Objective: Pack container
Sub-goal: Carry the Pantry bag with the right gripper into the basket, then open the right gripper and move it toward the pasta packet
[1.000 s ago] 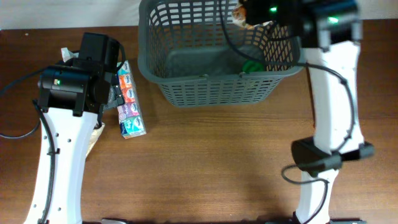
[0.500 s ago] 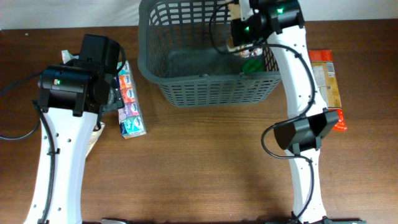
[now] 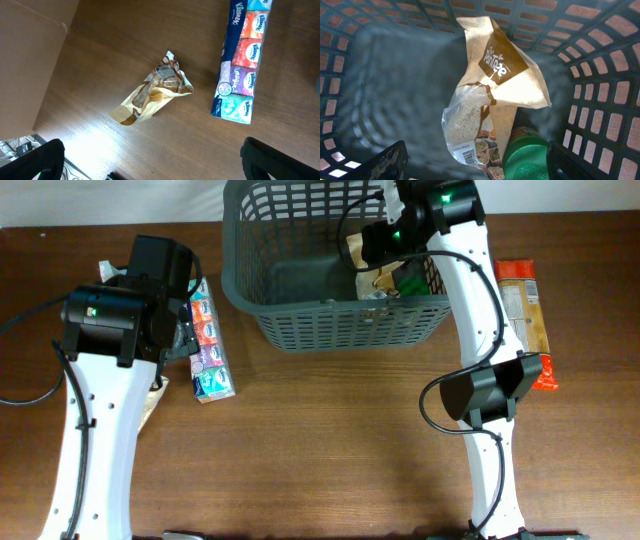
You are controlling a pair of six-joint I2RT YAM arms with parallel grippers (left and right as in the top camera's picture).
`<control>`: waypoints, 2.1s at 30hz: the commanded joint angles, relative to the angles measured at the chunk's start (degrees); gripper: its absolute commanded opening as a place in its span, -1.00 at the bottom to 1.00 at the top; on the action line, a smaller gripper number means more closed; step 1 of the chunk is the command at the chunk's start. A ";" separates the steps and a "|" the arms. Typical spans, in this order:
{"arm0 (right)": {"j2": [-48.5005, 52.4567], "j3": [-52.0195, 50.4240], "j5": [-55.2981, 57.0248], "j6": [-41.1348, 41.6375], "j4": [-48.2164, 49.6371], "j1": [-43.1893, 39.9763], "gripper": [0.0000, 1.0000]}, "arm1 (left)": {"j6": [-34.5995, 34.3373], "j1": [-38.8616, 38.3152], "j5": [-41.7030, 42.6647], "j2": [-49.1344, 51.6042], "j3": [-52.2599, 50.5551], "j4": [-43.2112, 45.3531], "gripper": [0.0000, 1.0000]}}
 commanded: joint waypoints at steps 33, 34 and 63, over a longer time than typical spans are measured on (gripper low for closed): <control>-17.31 8.50 -14.71 -21.77 -15.89 -42.12 0.98 | 0.11 0.24 0.31 0.42 -0.09 0.15 0.99; -17.25 6.38 -14.97 -23.19 -15.63 -43.15 0.98 | 0.11 0.24 0.31 0.42 -0.09 0.15 0.99; -16.11 -39.32 5.79 -20.70 10.64 -33.90 0.98 | 0.11 0.24 -0.07 0.42 -0.09 2.21 0.99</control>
